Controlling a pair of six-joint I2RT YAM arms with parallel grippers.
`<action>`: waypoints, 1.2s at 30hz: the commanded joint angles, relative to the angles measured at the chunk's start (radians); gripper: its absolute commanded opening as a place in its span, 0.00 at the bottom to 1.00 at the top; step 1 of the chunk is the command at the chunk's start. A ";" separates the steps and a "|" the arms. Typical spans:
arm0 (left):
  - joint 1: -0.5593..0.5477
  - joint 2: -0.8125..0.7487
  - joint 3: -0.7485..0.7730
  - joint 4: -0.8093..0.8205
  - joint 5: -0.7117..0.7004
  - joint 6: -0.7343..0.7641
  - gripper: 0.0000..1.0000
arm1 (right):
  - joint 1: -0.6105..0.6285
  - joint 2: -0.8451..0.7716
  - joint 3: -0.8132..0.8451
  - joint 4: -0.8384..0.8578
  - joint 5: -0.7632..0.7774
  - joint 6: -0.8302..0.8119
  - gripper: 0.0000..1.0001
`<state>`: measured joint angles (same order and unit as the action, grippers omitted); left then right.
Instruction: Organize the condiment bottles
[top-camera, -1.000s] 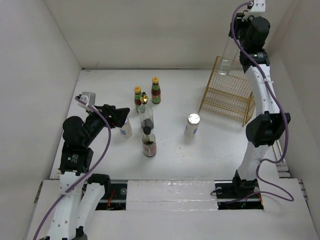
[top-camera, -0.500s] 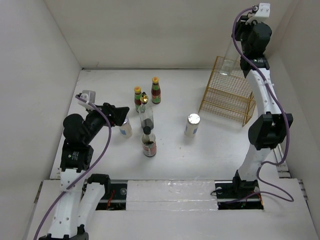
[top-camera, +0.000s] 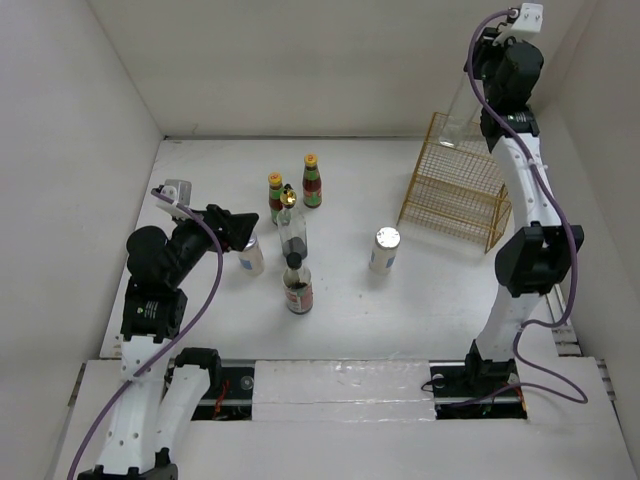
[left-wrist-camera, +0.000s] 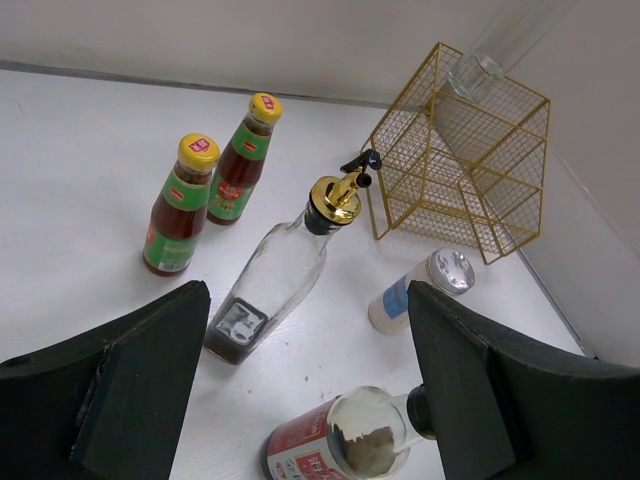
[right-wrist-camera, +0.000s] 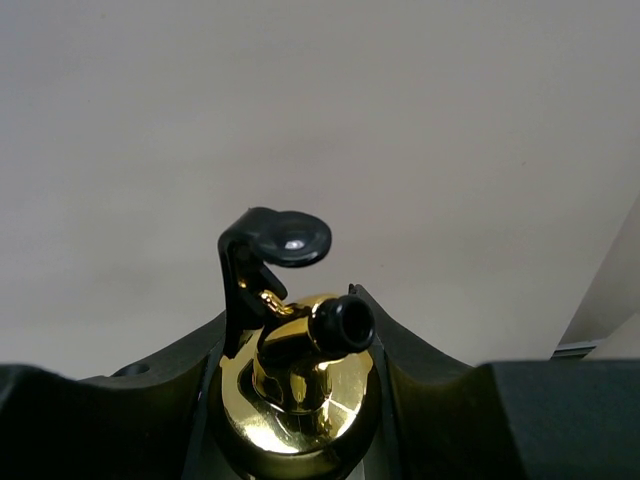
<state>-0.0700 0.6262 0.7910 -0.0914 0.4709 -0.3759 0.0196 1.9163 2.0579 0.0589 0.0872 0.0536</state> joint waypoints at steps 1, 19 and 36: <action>0.006 0.000 -0.012 0.061 0.012 -0.004 0.76 | -0.006 -0.008 -0.007 0.127 0.009 0.017 0.00; 0.006 0.009 -0.021 0.070 -0.008 -0.004 0.79 | -0.007 -0.013 -0.310 0.300 -0.037 0.017 0.05; 0.006 -0.011 -0.012 0.028 -0.109 -0.014 1.00 | -0.007 -0.097 -0.360 0.177 -0.098 0.026 0.89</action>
<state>-0.0700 0.6395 0.7761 -0.0807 0.3950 -0.3801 0.0143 1.9335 1.6302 0.2329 0.0242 0.0761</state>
